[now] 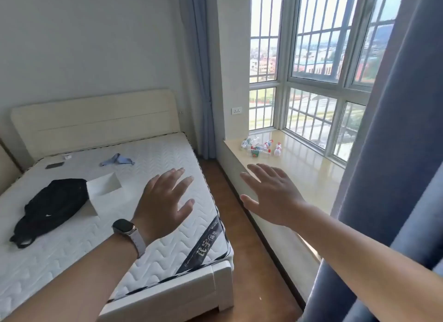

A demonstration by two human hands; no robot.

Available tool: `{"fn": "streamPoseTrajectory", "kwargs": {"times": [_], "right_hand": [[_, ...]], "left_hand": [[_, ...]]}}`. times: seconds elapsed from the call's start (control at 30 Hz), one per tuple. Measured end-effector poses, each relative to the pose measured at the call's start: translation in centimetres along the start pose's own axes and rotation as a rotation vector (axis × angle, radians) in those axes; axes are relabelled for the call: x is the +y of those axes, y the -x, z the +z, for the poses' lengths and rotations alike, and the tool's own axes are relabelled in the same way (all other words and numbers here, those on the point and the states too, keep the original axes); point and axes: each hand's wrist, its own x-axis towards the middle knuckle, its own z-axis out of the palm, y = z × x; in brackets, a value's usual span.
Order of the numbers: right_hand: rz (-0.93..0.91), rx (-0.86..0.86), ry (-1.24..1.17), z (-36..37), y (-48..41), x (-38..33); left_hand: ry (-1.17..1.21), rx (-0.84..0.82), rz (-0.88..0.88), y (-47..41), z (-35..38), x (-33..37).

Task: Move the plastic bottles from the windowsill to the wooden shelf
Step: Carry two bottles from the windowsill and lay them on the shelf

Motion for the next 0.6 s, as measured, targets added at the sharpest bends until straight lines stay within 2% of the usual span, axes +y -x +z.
{"fn": "streamPoseTrajectory", "kwargs": {"times": [0.2,0.37,0.6], "right_hand": [[0.046,-0.004,0.033,3.4,-7.2,-0.9],[0.102,-0.021,0.067,6.3,-13.2,-1.3],[0.197,-0.117,0.081,9.2,-18.0,0.7]], "left_hand": [[0.012,-0.048,0.012,-4.5,4.9,-7.2],[0.046,0.026,0.074,-8.4,9.3,-13.1],[0.135,0.04,0.133,-13.1,14.7,-15.9]]}}
